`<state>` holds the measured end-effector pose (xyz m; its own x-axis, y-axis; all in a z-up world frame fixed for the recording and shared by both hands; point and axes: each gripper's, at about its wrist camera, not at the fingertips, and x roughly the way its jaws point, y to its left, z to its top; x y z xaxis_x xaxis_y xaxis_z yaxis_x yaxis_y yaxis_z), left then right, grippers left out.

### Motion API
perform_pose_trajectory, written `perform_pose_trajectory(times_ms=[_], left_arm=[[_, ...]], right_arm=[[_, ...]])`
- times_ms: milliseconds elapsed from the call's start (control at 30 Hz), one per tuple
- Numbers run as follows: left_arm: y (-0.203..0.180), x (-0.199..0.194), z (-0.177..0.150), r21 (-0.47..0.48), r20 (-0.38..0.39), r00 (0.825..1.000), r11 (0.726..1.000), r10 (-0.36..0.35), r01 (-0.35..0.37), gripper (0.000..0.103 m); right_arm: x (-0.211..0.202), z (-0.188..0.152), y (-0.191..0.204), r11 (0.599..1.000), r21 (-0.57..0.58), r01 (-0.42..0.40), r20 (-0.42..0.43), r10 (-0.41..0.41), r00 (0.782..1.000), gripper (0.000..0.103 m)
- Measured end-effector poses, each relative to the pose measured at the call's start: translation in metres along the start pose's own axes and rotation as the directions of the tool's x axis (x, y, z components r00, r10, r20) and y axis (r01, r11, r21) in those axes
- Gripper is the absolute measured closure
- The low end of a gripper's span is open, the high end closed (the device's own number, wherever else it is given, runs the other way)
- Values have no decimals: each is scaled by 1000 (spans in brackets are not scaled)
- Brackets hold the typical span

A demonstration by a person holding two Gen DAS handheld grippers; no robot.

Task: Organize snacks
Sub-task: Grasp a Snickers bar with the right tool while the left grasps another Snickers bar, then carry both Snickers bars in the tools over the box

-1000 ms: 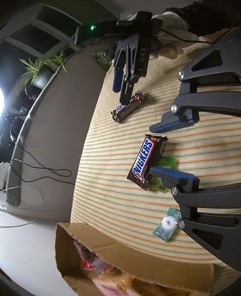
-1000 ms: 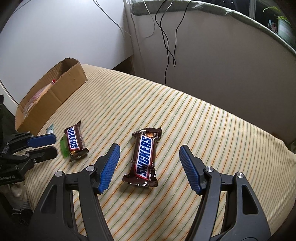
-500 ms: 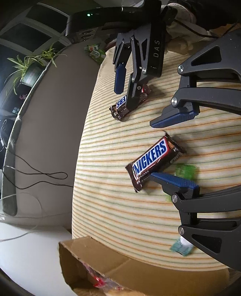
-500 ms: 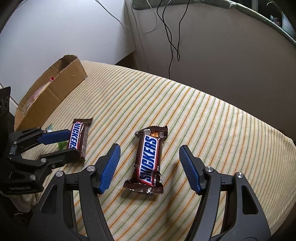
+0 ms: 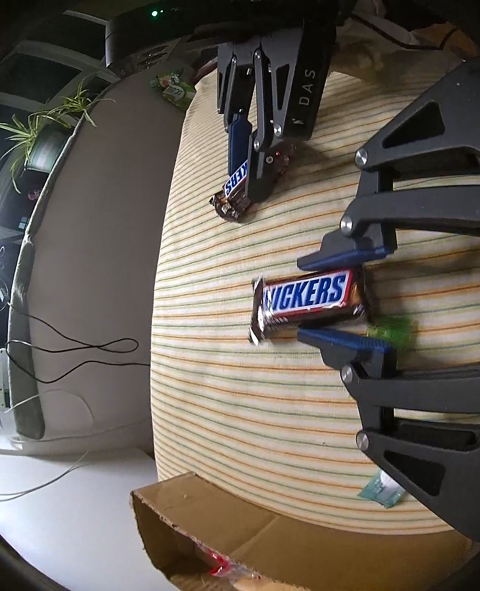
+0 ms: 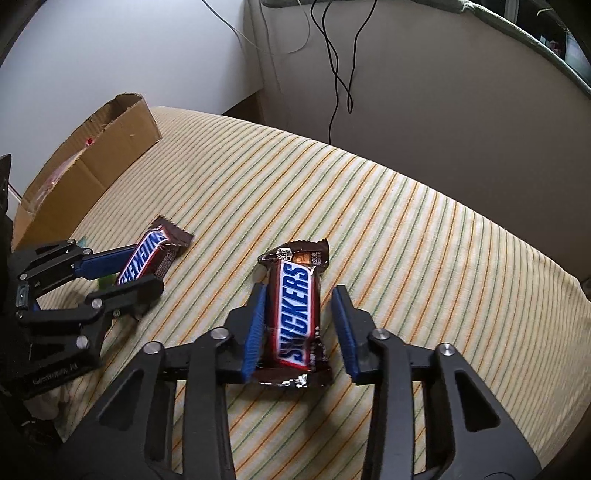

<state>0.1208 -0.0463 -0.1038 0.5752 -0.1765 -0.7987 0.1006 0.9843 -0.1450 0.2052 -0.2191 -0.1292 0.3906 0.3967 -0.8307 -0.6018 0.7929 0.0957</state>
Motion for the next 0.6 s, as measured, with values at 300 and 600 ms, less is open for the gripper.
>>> perform_pose_trajectory(times_ms=[300, 600], left_arm=[[2, -8, -3, -3, 20, 1000, 1000, -19, 19, 75], [5, -27, -9, -7, 53, 998, 999, -31, 31, 75]], right_arm=[[-8, -7, 1, 1000, 21, -5, 10, 4, 1000, 73], [-29, -9, 8, 1000, 18, -8, 48, 7, 999, 73]])
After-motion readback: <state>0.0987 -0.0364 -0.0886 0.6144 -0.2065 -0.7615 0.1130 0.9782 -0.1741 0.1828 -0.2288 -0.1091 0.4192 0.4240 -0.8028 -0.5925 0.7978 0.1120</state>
